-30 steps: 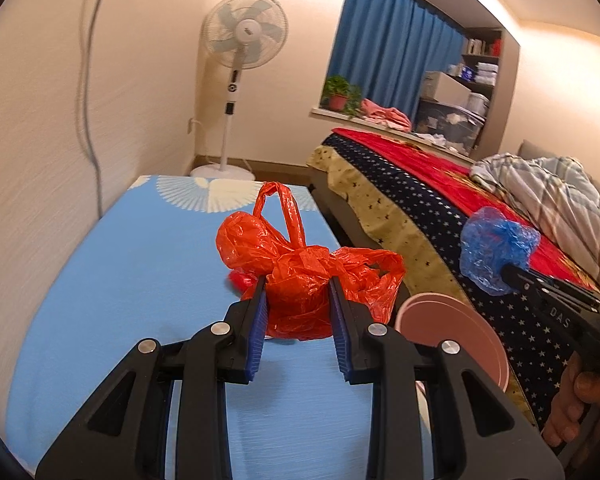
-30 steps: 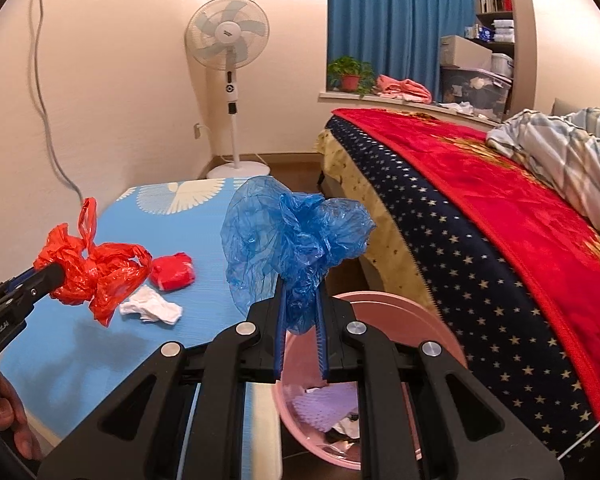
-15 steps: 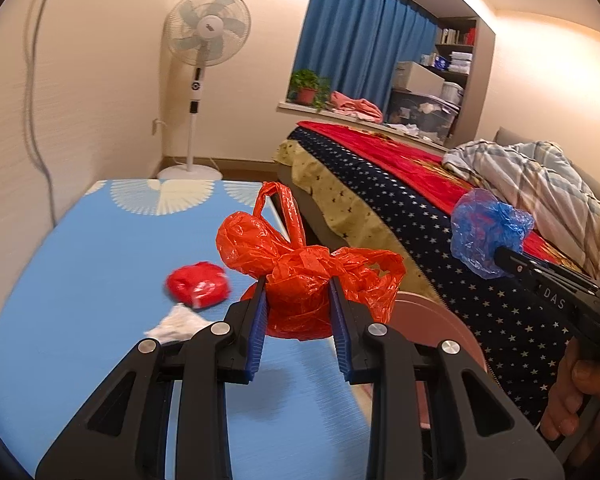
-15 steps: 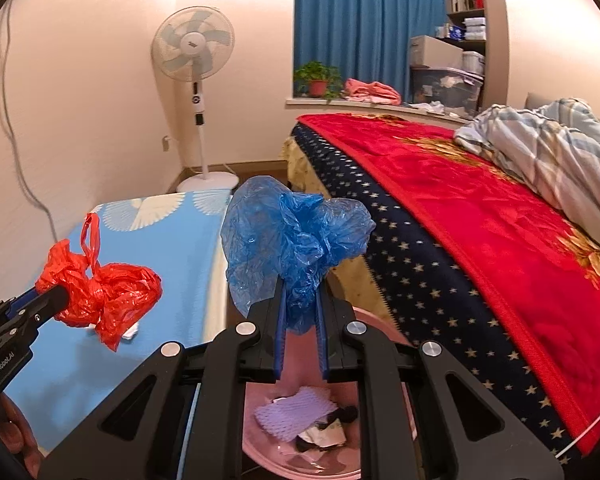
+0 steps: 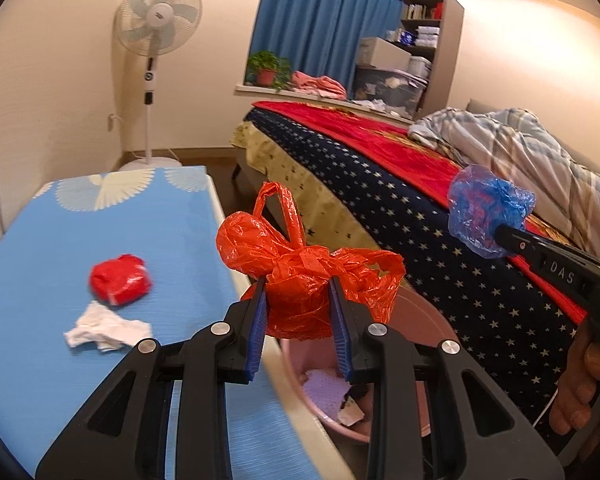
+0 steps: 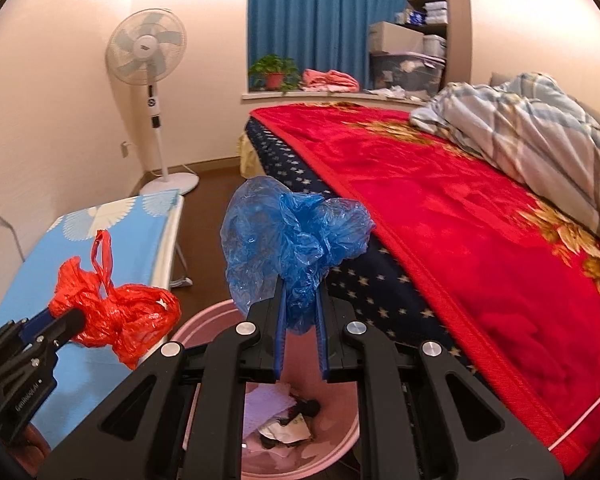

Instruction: Collect trash

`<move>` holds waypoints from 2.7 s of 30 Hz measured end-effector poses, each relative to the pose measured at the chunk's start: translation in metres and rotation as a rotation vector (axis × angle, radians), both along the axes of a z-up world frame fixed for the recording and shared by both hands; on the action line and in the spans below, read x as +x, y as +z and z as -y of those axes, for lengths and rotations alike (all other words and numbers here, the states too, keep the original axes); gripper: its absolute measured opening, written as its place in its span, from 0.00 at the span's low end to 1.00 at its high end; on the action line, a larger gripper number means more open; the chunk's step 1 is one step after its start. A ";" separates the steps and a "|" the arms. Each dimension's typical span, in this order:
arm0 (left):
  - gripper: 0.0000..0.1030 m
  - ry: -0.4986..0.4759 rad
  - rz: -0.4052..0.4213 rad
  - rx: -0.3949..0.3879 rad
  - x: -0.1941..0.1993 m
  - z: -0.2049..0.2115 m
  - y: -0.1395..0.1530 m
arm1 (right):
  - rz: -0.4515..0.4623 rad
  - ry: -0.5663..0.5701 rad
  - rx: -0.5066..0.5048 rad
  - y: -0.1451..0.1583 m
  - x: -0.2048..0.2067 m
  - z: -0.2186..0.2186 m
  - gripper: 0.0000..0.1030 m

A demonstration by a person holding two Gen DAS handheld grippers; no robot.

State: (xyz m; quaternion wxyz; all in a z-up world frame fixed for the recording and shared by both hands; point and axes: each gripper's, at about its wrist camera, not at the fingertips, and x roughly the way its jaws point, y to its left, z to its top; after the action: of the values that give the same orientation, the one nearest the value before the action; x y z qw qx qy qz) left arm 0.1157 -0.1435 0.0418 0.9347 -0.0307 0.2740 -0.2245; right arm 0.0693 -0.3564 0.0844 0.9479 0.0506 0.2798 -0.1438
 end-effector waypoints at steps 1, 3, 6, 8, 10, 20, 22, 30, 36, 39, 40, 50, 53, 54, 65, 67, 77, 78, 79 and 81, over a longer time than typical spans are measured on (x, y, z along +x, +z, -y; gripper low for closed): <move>0.28 -0.009 -0.002 0.002 0.000 0.005 -0.002 | -0.001 -0.006 0.006 -0.001 0.000 0.003 0.13; 0.28 -0.024 -0.006 0.004 0.001 0.014 -0.005 | -0.005 -0.016 0.011 -0.003 0.000 0.009 0.13; 0.28 -0.042 -0.016 0.012 0.003 0.025 -0.011 | -0.014 -0.026 0.018 -0.007 0.001 0.012 0.13; 0.28 -0.050 -0.027 0.011 0.005 0.030 -0.016 | -0.020 -0.030 0.022 -0.009 0.002 0.013 0.13; 0.28 -0.057 -0.039 0.010 0.008 0.035 -0.019 | -0.026 -0.032 0.025 -0.011 0.004 0.014 0.13; 0.28 -0.090 -0.069 -0.007 0.015 0.050 -0.028 | -0.046 -0.033 0.024 -0.016 0.011 0.010 0.13; 0.28 -0.094 -0.076 -0.010 0.016 0.050 -0.030 | -0.049 -0.037 0.024 -0.016 0.012 0.011 0.13; 0.37 -0.140 -0.143 -0.070 0.021 0.046 -0.038 | -0.059 -0.060 0.046 -0.020 0.010 0.015 0.36; 0.37 -0.090 -0.122 -0.098 0.020 0.022 -0.030 | -0.053 -0.051 0.047 -0.018 0.007 0.010 0.39; 0.37 -0.078 -0.111 -0.096 0.016 0.014 -0.027 | -0.046 -0.040 0.044 -0.016 0.006 0.002 0.39; 0.37 -0.074 -0.106 -0.092 0.015 0.010 -0.026 | -0.044 -0.034 0.043 -0.015 0.006 -0.001 0.39; 0.37 0.031 -0.078 -0.075 0.012 -0.050 -0.019 | -0.006 0.057 0.046 -0.004 0.012 -0.050 0.39; 0.36 0.068 -0.079 -0.074 0.013 -0.068 -0.019 | 0.008 0.084 0.051 0.000 0.015 -0.064 0.39; 0.36 0.088 -0.080 -0.073 0.013 -0.077 -0.020 | 0.015 0.096 0.055 0.002 0.017 -0.070 0.39; 0.36 0.261 -0.112 -0.062 0.029 -0.133 -0.037 | 0.056 0.208 0.077 0.008 0.042 -0.114 0.39; 0.36 0.289 -0.128 -0.062 0.034 -0.140 -0.043 | 0.059 0.233 0.073 0.006 0.048 -0.123 0.39; 0.37 0.369 -0.190 -0.046 0.068 -0.159 -0.070 | 0.032 0.356 0.071 -0.020 0.081 -0.155 0.39; 0.37 0.372 -0.198 -0.047 0.070 -0.159 -0.072 | 0.027 0.364 0.075 -0.023 0.083 -0.157 0.39; 0.37 0.372 -0.208 -0.050 0.073 -0.161 -0.076 | 0.023 0.373 0.077 -0.026 0.086 -0.158 0.39; 0.37 0.366 -0.226 -0.042 0.078 -0.160 -0.081 | 0.009 0.387 0.074 -0.035 0.093 -0.161 0.43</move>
State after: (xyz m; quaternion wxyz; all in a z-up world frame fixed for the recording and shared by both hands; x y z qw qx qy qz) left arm 0.1933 0.0168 -0.0395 0.9223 -0.1242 0.3623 -0.0521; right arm 0.1623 -0.1951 0.0492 0.9566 0.0315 0.2849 0.0516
